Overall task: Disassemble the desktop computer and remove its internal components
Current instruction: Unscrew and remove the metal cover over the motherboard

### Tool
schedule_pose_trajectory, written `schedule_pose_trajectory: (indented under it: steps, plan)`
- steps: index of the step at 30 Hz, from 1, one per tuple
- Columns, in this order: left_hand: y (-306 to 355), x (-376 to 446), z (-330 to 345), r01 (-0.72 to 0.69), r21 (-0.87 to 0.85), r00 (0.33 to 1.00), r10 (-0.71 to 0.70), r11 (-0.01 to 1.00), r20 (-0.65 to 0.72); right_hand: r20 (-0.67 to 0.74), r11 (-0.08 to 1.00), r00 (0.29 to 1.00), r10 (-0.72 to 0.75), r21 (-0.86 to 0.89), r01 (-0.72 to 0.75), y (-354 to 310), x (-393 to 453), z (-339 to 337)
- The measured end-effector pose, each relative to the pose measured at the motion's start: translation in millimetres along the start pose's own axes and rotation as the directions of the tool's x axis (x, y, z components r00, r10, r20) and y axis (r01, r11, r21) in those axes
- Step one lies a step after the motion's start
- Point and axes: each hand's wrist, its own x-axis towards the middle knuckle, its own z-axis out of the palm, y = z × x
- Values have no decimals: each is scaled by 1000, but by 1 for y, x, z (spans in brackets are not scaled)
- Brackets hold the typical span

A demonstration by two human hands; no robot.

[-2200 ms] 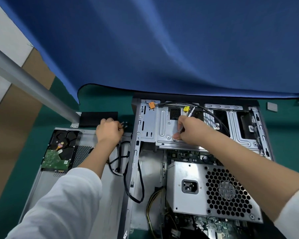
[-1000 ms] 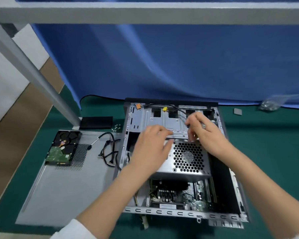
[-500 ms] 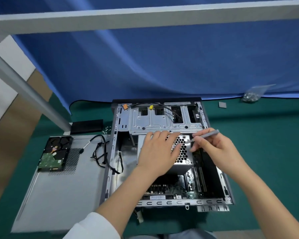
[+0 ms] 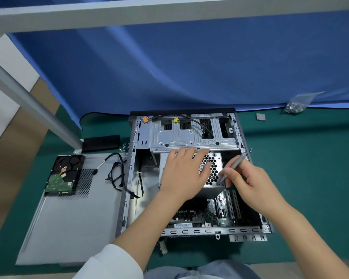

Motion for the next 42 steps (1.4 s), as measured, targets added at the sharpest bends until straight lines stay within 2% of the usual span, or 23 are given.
schedule_pose_trajectory:
  steps: [4,12,16,24,30,34,37,40,42]
  plan:
    - [0,0,-1,0,0,1000,0,1000,-3,-15,1000,1000,-15,-18,15,-2,-1,0]
    - [0,-1,-1,-2,-3,1000,2,1000,-12,53,994,999,-8,-109,13,-13,3,-6]
    - [0,-2,0,-7,-8,1000,6,1000,-18,145,976,989,4,-215,28,-17,10,-7]
    - [0,-2,0,-8,-6,1000,8,1000,-25,333,962,930,158,-262,-70,-26,23,-18]
    - [-1,-2,0,-15,0,1000,15,1000,-8,198,934,962,191,-339,-116,-35,28,-9]
    - [-1,-2,1,-16,-3,1000,16,1000,-8,173,916,966,195,-384,-116,-32,30,-8]
    - [-1,-1,0,-19,2,1000,19,1000,1,270,913,944,190,-403,-69,-36,30,-13]
    - [-2,-2,-1,-26,-11,1000,26,1000,-1,392,911,892,227,-409,-52,-42,32,-20]
    - [-2,-2,-2,-30,-28,1000,30,999,-3,408,914,884,227,-403,-49,-46,35,-21]
